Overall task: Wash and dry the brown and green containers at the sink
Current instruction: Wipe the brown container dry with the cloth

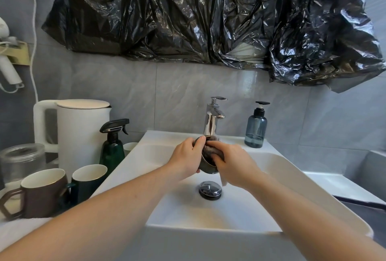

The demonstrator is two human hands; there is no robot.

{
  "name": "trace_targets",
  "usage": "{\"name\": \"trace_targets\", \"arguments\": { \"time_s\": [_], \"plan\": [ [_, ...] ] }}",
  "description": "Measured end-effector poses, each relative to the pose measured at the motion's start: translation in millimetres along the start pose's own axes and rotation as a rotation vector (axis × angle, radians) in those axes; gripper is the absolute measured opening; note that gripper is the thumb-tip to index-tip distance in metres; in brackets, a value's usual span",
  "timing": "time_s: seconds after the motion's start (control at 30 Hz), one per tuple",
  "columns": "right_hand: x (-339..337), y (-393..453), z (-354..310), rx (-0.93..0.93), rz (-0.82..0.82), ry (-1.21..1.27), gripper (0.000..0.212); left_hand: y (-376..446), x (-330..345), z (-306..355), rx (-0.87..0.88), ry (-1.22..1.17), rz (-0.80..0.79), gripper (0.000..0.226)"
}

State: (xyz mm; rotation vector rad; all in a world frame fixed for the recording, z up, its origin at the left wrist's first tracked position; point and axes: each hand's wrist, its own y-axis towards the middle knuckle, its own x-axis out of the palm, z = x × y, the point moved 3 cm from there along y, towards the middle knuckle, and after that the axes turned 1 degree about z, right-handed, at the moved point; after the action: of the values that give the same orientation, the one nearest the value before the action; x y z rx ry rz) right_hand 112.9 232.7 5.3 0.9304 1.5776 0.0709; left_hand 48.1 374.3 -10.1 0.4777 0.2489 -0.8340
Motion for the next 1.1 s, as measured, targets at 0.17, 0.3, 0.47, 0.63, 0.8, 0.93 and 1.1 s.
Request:
{"name": "trace_targets", "arguments": {
  "time_s": [0.17, 0.3, 0.47, 0.63, 0.8, 0.93, 1.1],
  "plan": [
    [2, 2, -3, -0.101, 0.015, 0.064, 0.033, 0, 0, 1, 0.009, -0.06, -0.031, 0.047],
    [2, 1, -5, -0.136, -0.023, 0.149, 0.032, 0, -2, 0, -0.01, -0.09, -0.018, 0.051],
    [-2, 2, -12, -0.17, -0.006, 0.197, 0.028, 2, -6, 1, -0.012, -0.141, 0.039, 0.052],
    [-4, 0, -10, -0.122, -0.021, 0.201, 0.02, 5, -14, -1, -0.006, -0.056, 0.137, 0.058],
    [-8, -1, -10, -0.067, 0.003, -0.016, 0.026, -2, -18, 6, 0.025, -0.013, 0.188, 0.05],
    [-6, 0, -4, -0.003, 0.024, -0.075, 0.026, -2, -14, 5, 0.07, 0.032, 0.157, 0.048],
    [-7, 3, 5, 0.026, 0.072, -0.055, 0.035, -2, -10, 5, 0.068, 0.018, 0.099, 0.046]
  ]
}}
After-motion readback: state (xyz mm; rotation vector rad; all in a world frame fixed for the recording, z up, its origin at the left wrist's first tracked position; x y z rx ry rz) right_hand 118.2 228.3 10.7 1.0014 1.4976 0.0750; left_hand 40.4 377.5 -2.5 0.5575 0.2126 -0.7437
